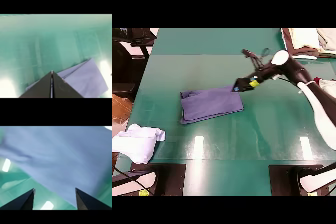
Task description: Fold the shirts.
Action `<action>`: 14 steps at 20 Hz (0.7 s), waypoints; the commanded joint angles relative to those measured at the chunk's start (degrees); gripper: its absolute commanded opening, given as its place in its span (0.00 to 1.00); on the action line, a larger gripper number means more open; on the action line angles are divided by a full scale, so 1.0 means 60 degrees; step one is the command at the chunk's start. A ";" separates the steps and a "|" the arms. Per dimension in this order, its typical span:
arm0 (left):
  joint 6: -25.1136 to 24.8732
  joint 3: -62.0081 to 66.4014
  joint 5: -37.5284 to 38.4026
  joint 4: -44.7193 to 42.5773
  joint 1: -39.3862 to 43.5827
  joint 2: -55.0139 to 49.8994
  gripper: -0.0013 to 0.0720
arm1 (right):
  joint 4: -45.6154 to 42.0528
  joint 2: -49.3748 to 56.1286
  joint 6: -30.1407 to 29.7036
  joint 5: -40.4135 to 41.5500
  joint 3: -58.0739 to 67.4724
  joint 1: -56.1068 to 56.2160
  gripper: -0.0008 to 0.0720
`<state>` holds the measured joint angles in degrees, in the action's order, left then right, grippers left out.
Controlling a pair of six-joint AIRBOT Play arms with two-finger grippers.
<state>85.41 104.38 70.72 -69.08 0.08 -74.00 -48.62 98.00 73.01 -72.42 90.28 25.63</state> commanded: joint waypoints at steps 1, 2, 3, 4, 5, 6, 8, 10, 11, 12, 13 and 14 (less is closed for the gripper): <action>-0.0040 0.0000 0.0069 0.0091 -0.0011 0.0011 0.05 | 0.0357 -0.0233 0.0251 0.0874 -0.1541 -0.1333 0.82; -0.0044 -0.0051 0.0058 0.0117 -0.0011 0.0011 0.05 | 0.0448 -0.0229 0.0251 0.1224 -0.1814 -0.1432 0.81; -0.0047 -0.0084 0.0069 0.0120 -0.0011 -0.0007 0.05 | 0.0426 -0.0226 0.0251 0.1472 -0.2007 -0.1424 0.80; -0.0047 -0.0160 0.0025 0.0124 -0.0011 -0.0007 0.05 | 0.0437 -0.0138 0.0251 0.1552 -0.2113 -0.1337 0.80; -0.0051 -0.0226 -0.0011 0.0135 -0.0011 -0.0011 0.05 | 0.0444 0.0025 0.0251 0.1545 -0.2102 -0.1228 0.80; -0.0055 -0.0306 -0.0058 0.0135 -0.0011 -0.0018 0.05 | 0.0448 0.0266 0.0251 0.1501 -0.2007 -0.1089 0.80; -0.0058 -0.0408 -0.0025 0.0131 -0.0011 -0.0022 0.05 | 0.0874 0.0907 0.0251 0.1275 -0.1585 -0.0805 0.80; -0.0058 -0.0404 -0.0033 0.0157 -0.0011 -0.0040 0.05 | 0.1617 0.1654 0.0248 0.0962 -0.0940 -0.0521 0.80; -0.0058 -0.0404 -0.0022 0.0157 -0.0011 -0.0040 0.05 | 0.1923 0.2018 0.0251 0.0816 -0.0565 -0.0346 0.80; -0.0058 -0.0404 -0.0025 0.0164 -0.0011 -0.0040 0.05 | 0.2164 0.2302 0.0251 0.0685 -0.0226 -0.0178 0.79; -0.0055 -0.0404 -0.0029 0.0189 -0.0011 -0.0040 0.05 | 0.2361 0.2572 0.0251 0.0514 0.0146 0.0018 0.68; -0.0055 -0.0404 -0.0058 0.0295 -0.0011 -0.0051 0.05 | 0.2444 0.2783 0.0251 0.0401 0.0470 0.0197 0.60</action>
<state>85.06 102.04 70.57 -67.99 0.03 -74.22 -37.95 110.26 74.48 -67.66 88.12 24.16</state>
